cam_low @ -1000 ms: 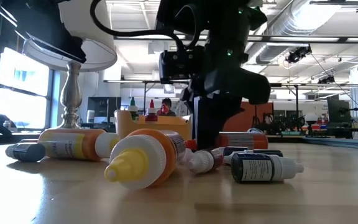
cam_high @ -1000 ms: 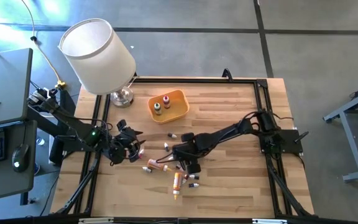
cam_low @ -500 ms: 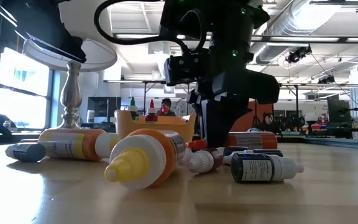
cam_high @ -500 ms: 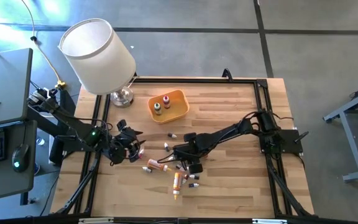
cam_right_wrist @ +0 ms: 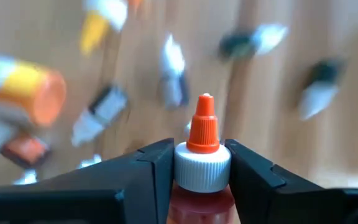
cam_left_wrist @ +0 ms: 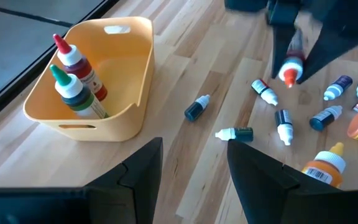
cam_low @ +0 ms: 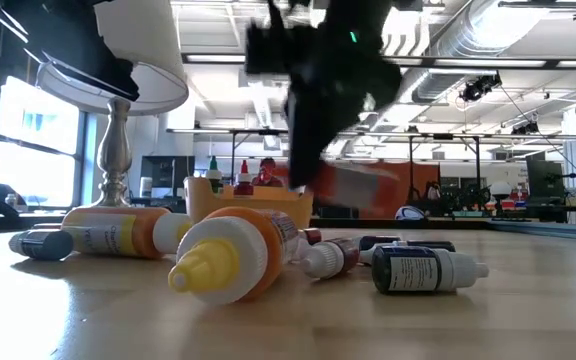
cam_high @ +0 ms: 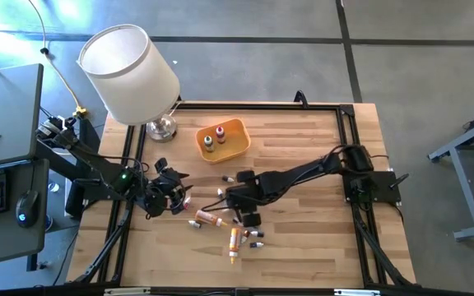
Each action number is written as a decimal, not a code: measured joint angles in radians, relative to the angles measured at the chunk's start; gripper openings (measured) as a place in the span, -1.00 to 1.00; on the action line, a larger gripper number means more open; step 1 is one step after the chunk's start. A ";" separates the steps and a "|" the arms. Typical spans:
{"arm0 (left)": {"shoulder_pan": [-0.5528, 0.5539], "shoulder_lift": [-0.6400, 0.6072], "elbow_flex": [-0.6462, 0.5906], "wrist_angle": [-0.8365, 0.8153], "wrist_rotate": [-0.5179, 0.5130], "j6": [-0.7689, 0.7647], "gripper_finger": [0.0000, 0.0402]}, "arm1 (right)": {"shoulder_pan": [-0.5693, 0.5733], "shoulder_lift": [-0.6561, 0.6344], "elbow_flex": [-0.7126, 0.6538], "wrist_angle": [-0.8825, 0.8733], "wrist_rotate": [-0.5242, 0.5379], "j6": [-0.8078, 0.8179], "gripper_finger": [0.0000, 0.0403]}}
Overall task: Pick & Place food coloring
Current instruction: Put the large orange food coloring bottle into the bin, then put the left large yellow food coloring bottle into the bin
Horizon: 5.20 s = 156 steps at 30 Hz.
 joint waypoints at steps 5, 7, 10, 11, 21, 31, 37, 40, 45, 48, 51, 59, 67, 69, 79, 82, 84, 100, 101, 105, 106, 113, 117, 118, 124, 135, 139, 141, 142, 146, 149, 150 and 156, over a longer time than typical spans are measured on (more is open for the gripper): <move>0.000 0.000 0.000 0.002 -0.002 0.000 -0.12 | 0.003 -0.080 0.068 0.084 0.228 -0.069 -0.42; 0.000 0.000 0.000 0.003 -0.002 0.000 -0.12 | 0.003 -0.118 0.054 0.189 0.351 -0.118 -0.43; 0.000 0.000 0.000 0.003 -0.001 0.000 -0.12 | -0.013 -0.157 -0.053 0.487 0.453 -0.210 -0.42; 0.000 0.000 0.000 0.004 0.001 0.000 -0.12 | -0.024 -0.166 -0.109 0.620 0.440 -0.251 -0.42; 0.000 0.000 0.001 0.004 -0.012 0.000 -0.12 | -0.275 -0.136 -0.653 1.758 0.236 -0.121 -0.41; 0.000 0.000 0.001 0.008 -0.071 0.019 -0.12 | -0.432 -0.010 -0.648 1.832 0.059 -0.016 -0.41; 0.000 0.000 0.001 0.007 -0.069 0.019 -0.12 | -0.437 0.075 -0.560 1.805 0.088 -0.126 -0.41; 0.000 0.000 0.001 0.006 -0.069 0.020 -0.12 | -0.437 0.076 -0.535 1.710 0.160 -0.143 -0.41; 0.000 0.000 0.001 -0.001 -0.054 0.022 -0.12 | -0.452 0.077 -0.530 1.632 0.224 -0.119 -0.41; 0.000 0.000 0.001 -0.001 -0.047 0.022 -0.12 | -0.473 0.077 -0.531 1.619 0.221 -0.052 -0.41; 0.000 0.000 0.001 0.000 -0.036 0.022 -0.12 | -0.497 0.077 -0.530 1.624 0.189 0.008 -0.41; 0.000 0.000 0.001 0.002 -0.035 0.022 -0.12 | -0.502 0.077 -0.530 1.629 0.168 0.050 -0.41; 0.000 0.000 0.001 0.004 -0.035 0.019 -0.12 | -0.501 0.077 -0.530 1.632 0.174 0.059 -0.30; 0.000 0.000 0.001 0.006 -0.034 0.019 -0.12 | -0.500 0.077 -0.530 1.637 0.172 0.072 -0.27; 0.000 0.000 0.001 0.006 -0.032 0.018 -0.12 | -0.499 0.073 -0.530 1.630 0.189 0.076 -0.26; 0.000 0.000 0.001 0.006 -0.031 0.018 -0.12 | -0.499 0.049 -0.530 1.635 0.188 0.074 -0.27; 0.000 0.000 0.000 0.008 -0.019 0.018 -0.12 | -0.494 0.018 -0.530 1.631 0.179 0.073 -0.27; 0.000 0.000 0.000 0.041 0.197 0.015 -0.12 | -0.123 -0.377 -0.530 0.978 -0.051 0.038 -0.32; 0.000 0.000 0.000 0.049 0.213 0.015 -0.12 | -0.088 -0.375 -0.530 0.963 -0.069 0.035 -0.32; 0.000 0.000 0.000 0.056 0.277 0.016 -0.12 | 0.035 -0.364 -0.532 0.940 -0.130 -0.067 -0.32; 0.000 0.000 0.000 0.056 0.279 0.018 -0.12 | 0.060 -0.364 -0.532 0.939 -0.152 -0.107 -0.32; 0.000 0.000 0.000 0.061 0.267 0.069 -0.12 | 0.182 -0.349 -0.530 0.956 -0.112 -0.189 -0.32; 0.002 0.020 0.000 0.113 0.294 0.099 -0.12 | 0.196 -0.316 -0.531 0.949 -0.067 -0.189 -0.32; 0.006 0.029 0.000 0.145 0.305 0.117 -0.12 | 0.195 -0.309 -0.531 0.957 -0.063 -0.187 -0.32; 0.050 0.153 0.005 0.378 0.503 0.338 -0.12 | 0.192 -0.304 -0.531 0.958 -0.005 -0.122 -0.32; 0.156 0.506 0.214 0.364 0.686 0.599 0.12 | 0.193 -0.305 -0.530 0.755 -0.051 0.045 -0.32; 0.164 0.596 0.311 0.241 0.694 0.602 0.26 | 0.193 -0.340 -0.531 0.587 -0.078 0.182 -0.32; 0.164 0.635 0.358 0.181 0.694 0.595 0.29 | 0.193 -0.367 -0.531 0.497 -0.108 0.264 -0.32; 0.164 0.656 0.381 0.154 0.694 0.588 0.29 | 0.193 -0.377 -0.530 0.460 -0.120 0.298 -0.32; 0.164 0.730 0.461 0.080 0.717 0.524 0.27 | 0.197 -0.409 -0.531 0.395 -0.119 0.347 -0.32; 0.164 0.787 0.516 0.013 0.726 0.491 0.23 | 0.200 -0.412 -0.531 0.394 -0.109 0.353 -0.32; 0.164 0.809 0.534 0.001 0.729 0.490 0.22 | 0.201 -0.411 -0.531 0.390 -0.111 0.353 -0.32; 0.164 0.881 0.609 -0.121 0.725 0.486 0.19 | 0.222 -0.410 -0.531 0.390 -0.118 0.353 -0.32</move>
